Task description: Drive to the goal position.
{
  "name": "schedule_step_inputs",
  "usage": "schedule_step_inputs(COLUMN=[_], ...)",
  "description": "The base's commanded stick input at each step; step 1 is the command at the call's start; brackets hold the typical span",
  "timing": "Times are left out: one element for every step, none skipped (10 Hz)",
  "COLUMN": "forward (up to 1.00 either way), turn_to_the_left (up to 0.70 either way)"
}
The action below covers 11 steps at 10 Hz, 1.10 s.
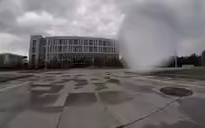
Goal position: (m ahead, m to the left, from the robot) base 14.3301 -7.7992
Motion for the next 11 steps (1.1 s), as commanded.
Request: schedule_step_inputs(forward=[0.7, 0.7, 0.7, 0.7, 0.7, 0.7, 0.7, 0.7, 0.7, 0.7, 0.7], turn_to_the_left=[0.0, 0.0, 0.0, 0.0, 0.0, 0.0, 0.0, 0.0, 0.0, 0.0, 0.0])
